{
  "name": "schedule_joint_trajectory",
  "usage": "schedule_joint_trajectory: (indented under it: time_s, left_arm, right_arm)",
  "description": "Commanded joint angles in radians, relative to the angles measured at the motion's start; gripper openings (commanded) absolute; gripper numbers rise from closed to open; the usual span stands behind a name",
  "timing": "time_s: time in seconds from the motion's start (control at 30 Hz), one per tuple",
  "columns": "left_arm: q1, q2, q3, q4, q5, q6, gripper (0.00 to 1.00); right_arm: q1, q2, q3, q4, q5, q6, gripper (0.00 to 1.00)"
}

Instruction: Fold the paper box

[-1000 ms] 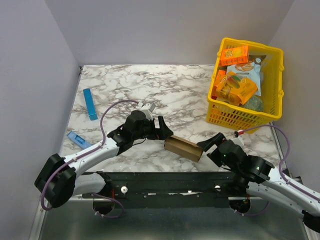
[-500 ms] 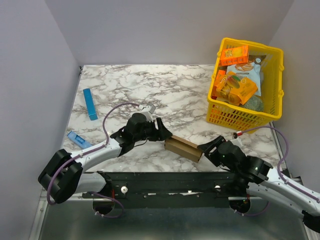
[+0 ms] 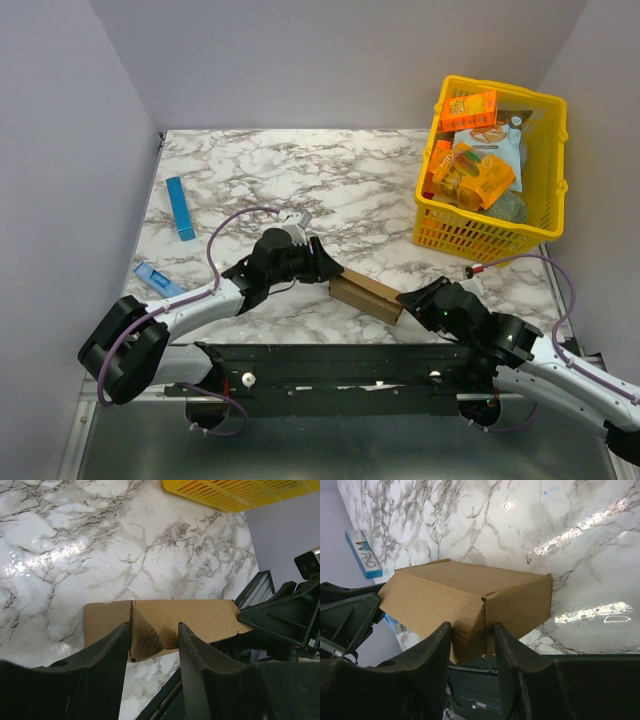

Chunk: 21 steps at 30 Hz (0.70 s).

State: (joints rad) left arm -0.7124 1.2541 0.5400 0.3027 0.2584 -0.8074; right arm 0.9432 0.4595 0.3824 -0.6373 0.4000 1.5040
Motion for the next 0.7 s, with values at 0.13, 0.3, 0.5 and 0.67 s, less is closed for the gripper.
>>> schedule_joint_trajectory:
  time_s: [0.13,0.3,0.5,0.67]
  left_arm:
    - [0.007,-0.002,-0.017,-0.151,-0.09,0.143,0.61]
    - [0.007,-0.041,-0.015,-0.171,-0.111,0.165,0.78]
    - [0.007,-0.015,-0.034,-0.146,-0.105,0.151,0.7]
    - [0.007,-0.007,-0.057,-0.105,-0.082,0.126,0.54]
  right_arm:
    - [0.005,0.033,-0.056,-0.121,0.013,-0.013,0.41]
    - [0.005,0.06,-0.066,-0.11,0.008,-0.016,0.4]
    - [0.005,0.08,-0.073,-0.111,0.014,-0.016,0.37]
    - [0.005,0.079,-0.069,-0.131,0.025,-0.014,0.37]
